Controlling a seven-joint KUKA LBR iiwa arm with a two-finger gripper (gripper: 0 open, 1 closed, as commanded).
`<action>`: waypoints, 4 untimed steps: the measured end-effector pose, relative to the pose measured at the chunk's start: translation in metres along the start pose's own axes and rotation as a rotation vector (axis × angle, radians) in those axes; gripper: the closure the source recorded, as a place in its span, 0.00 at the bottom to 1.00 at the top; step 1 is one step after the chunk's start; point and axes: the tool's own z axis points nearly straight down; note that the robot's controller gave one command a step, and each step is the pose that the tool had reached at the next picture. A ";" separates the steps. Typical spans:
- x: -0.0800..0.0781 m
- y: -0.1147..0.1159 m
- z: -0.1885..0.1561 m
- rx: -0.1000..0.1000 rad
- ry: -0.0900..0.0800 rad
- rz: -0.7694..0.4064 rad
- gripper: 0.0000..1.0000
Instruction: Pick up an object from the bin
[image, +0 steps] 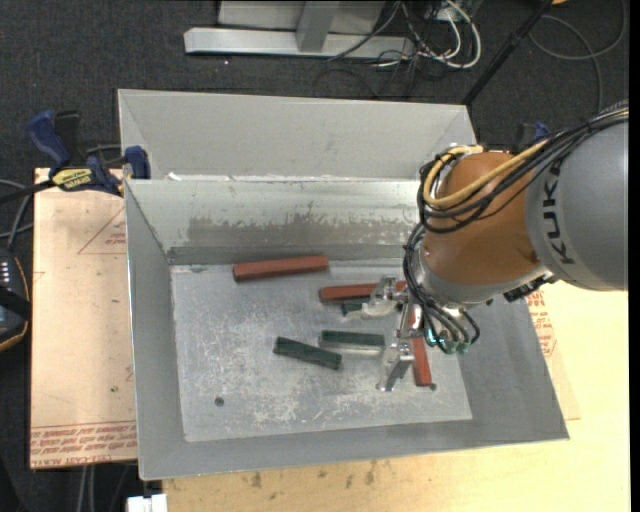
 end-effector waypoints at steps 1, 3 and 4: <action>-0.002 0.000 -0.004 0.000 -0.008 0.000 0.00; -0.059 0.044 0.077 -0.002 -0.012 -0.052 1.00; -0.044 0.032 0.030 0.000 -0.006 -0.056 1.00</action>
Offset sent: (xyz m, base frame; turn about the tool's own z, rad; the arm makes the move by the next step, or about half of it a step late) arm 0.0541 0.0430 -0.0855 -0.0499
